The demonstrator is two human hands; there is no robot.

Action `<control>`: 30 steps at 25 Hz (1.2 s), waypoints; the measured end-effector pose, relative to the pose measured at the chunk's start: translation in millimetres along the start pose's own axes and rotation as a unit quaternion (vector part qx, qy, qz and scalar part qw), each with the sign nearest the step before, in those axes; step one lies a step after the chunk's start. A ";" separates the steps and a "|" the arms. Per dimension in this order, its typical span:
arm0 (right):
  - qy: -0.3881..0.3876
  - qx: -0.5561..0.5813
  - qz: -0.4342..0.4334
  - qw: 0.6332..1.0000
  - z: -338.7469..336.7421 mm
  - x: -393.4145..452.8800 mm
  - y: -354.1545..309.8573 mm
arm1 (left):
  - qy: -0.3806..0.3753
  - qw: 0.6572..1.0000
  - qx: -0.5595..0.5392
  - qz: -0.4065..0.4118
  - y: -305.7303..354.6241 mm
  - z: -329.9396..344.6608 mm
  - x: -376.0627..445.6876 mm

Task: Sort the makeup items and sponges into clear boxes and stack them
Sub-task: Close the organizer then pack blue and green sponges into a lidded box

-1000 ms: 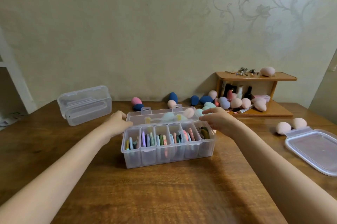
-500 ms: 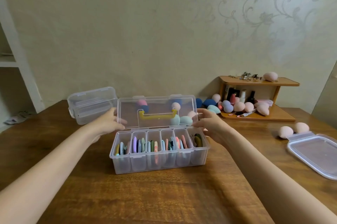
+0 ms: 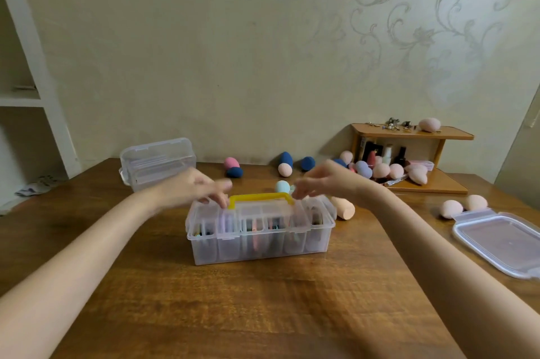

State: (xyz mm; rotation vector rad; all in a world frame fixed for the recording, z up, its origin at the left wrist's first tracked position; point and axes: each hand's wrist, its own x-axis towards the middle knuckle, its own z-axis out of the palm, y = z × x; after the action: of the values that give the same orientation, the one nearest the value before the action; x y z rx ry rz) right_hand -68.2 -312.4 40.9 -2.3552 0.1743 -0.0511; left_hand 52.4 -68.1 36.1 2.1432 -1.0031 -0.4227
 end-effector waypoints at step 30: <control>0.085 -0.342 -0.114 0.929 93.8 32.0 -31.4 | 0.011 0.790 0.573 -0.216 17.9 41.7 21.5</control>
State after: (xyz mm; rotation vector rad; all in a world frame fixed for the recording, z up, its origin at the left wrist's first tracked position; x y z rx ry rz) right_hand -24.7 -229.4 -4.1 -3.0619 -0.0082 -0.3612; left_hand 33.8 -112.0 20.7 3.4990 -0.8021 0.0922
